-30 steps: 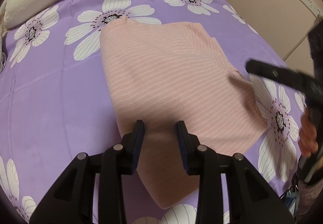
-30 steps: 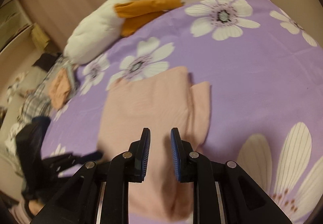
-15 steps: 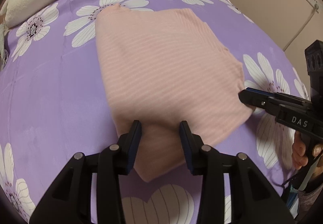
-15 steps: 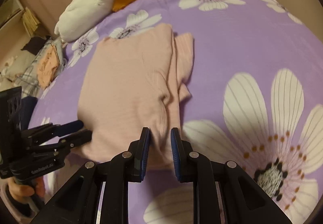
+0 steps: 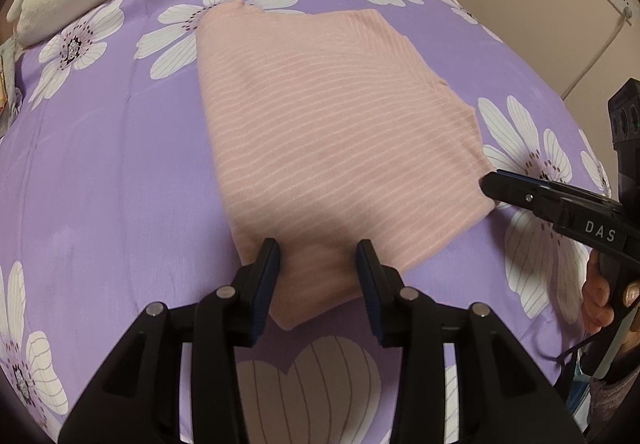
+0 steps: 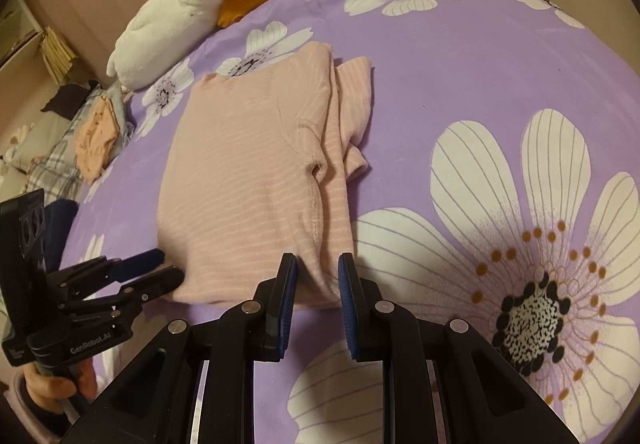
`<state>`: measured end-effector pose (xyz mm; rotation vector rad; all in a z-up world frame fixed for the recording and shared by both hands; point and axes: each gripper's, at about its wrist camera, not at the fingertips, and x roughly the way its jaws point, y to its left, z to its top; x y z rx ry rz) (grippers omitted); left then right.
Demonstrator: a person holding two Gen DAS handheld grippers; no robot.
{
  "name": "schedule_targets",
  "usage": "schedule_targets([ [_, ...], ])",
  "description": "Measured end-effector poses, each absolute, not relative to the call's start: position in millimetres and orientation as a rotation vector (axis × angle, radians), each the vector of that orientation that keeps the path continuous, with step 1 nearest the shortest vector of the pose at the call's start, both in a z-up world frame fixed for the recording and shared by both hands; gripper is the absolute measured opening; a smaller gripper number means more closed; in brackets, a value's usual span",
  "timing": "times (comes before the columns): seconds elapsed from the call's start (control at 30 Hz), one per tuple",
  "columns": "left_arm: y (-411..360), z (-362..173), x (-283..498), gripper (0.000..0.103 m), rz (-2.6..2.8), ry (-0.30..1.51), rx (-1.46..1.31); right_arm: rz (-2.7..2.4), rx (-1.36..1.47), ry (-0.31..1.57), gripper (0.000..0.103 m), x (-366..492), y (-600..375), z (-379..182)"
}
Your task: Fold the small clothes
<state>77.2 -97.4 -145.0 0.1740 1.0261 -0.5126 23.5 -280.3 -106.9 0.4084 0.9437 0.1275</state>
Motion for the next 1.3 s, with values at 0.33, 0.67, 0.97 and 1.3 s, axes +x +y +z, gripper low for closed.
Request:
schedule_targets([
  [0.33, -93.5, -145.5, 70.2, 0.040, -0.510, 1.028, 0.168, 0.117, 0.414, 0.945, 0.021, 18.5, -279.9, -106.4],
  [0.67, -91.7, -146.4, 66.5, 0.044, -0.507, 1.029, 0.168, 0.118, 0.432, 0.962, 0.021, 11.4, -282.4, -108.5],
  [0.97, -75.6, -156.1, 59.0, 0.057, -0.477, 1.083, 0.118, 0.132, 0.430, 0.973, 0.021, 5.4, -276.8, -106.9],
  [1.3, -57.0, -140.7, 55.3, 0.074, -0.457, 1.080, 0.025, 0.168, 0.469, 0.966, 0.037, 2.9, -272.2, -98.7],
])
